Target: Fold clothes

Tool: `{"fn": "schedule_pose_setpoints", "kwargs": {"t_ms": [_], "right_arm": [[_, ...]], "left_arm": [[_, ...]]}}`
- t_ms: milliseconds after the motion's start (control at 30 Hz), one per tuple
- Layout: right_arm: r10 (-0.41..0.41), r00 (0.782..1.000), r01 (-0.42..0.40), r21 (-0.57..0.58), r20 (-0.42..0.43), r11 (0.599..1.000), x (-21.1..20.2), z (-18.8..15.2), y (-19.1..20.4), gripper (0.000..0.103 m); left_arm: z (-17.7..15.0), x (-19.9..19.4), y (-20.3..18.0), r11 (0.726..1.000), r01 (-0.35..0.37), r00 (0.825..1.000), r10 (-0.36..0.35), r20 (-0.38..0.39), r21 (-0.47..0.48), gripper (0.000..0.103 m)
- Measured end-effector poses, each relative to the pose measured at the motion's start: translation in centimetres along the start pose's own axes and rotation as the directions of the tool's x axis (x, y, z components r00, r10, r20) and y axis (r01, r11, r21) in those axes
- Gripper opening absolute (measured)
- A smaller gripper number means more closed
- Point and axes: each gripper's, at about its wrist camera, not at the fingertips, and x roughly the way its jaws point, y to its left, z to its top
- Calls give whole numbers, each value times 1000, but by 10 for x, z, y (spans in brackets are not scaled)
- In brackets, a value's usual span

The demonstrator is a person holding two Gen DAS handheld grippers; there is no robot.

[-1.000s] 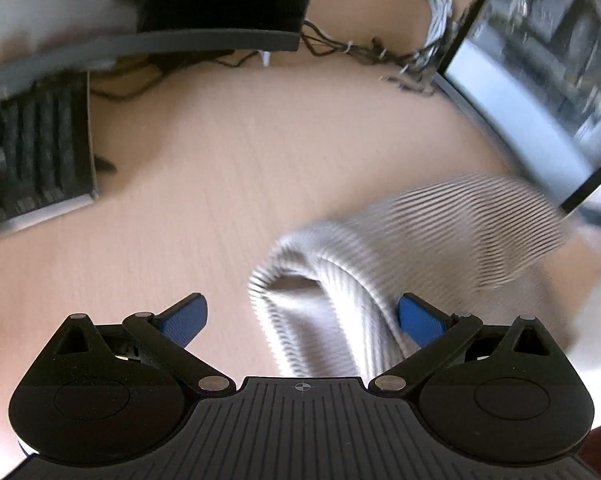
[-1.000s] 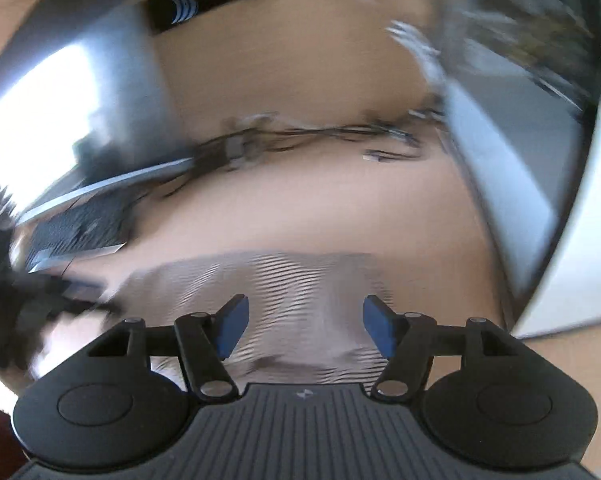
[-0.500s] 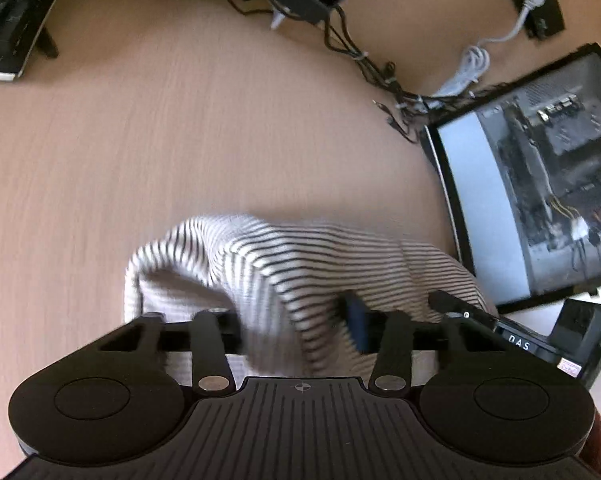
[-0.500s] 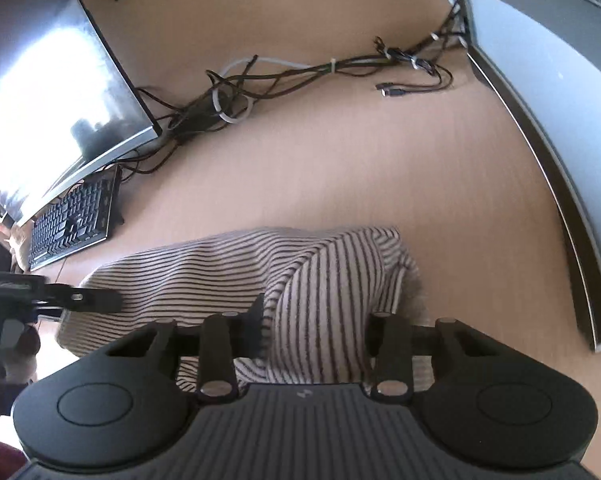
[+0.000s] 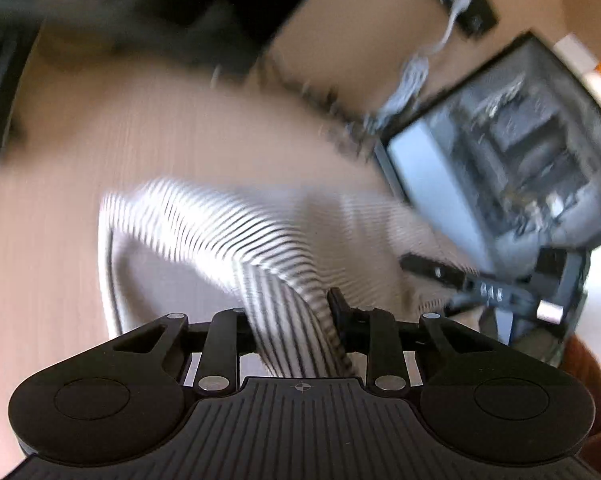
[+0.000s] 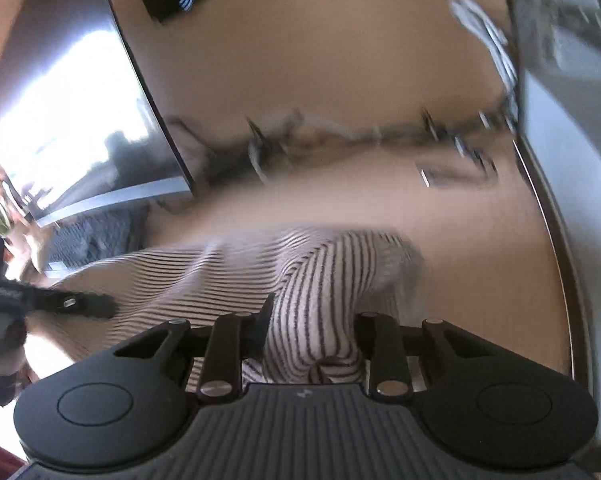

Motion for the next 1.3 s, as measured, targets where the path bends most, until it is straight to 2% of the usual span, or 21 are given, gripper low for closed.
{"fn": "schedule_pose_setpoints", "kwargs": {"t_ms": [67,133,200,267,333,433,600,733,767,800,867,900,933,967,1000,1033,1100,1133,1167,1233,1300], "right_arm": [[-11,1000,11,-2,0,1000,2,-2,2,27],[-21,1000,21,-4,0,1000,4,-4,4,32],[-32,999,32,-6,0,999,6,-6,5,36],[-43,999,43,-8,0,999,9,-8,7,36],[-53,999,53,-10,0,999,11,-10,9,25],[-68,998,68,-10,-4,998,14,-14,11,21],[-77,995,78,27,-62,997,19,-28,-4,21],[-76,991,83,62,-106,995,22,-40,-16,23],[-62,992,72,91,-110,993,18,-43,-20,24],[-56,992,69,112,-111,991,14,-44,-23,30],[-84,991,96,121,-103,988,3,-41,-25,51],[-95,991,106,124,-94,987,-2,-39,-25,51],[-97,993,105,129,-67,986,-10,-34,-24,54],[-94,995,97,139,-27,986,-20,-29,-24,57],[-91,996,88,148,13,985,-29,-23,-23,63],[-85,995,76,156,51,985,-37,-18,-22,65],[-62,991,42,172,118,984,-43,-8,-19,65],[-51,987,24,178,151,984,-46,-3,-18,64],[-48,985,18,180,167,984,-46,-2,-15,64],[-75,989,54,162,126,985,-34,-15,-9,64],[-102,991,89,143,85,986,-21,-28,-2,64]], "left_arm": [[-15,11,8,999,-30,999,30,-39,-19,29],[-23,13,17,998,-55,997,54,-48,-33,29],[-20,10,21,997,-44,999,41,-35,-63,29],[-11,4,17,999,-30,1000,30,-4,-45,27],[0,-4,10,1000,-12,999,13,40,-18,26],[15,-13,2,1000,-13,997,12,73,13,26],[2,-5,19,995,-94,996,94,7,15,26],[-15,-7,42,994,-103,994,102,-26,-34,28],[-16,-10,44,994,-100,995,99,-25,-37,31],[-15,-15,44,994,-105,994,105,-19,-27,32],[-11,-27,39,994,-112,994,112,9,2,37],[-8,-33,35,995,-100,995,99,29,17,39],[-5,-40,31,996,-80,995,79,54,29,45],[-3,-48,27,998,-60,995,57,83,35,51],[0,-56,23,998,-40,993,35,113,41,53],[3,-61,19,999,-14,991,7,134,45,55],[8,-59,11,998,50,987,-57,149,48,66],[9,-54,7,996,78,986,-84,141,49,74],[8,-47,6,994,103,987,-108,117,48,75],[3,-26,3,990,134,990,-136,41,42,79],[-4,-5,5,994,108,993,-108,-39,17,82]]}}
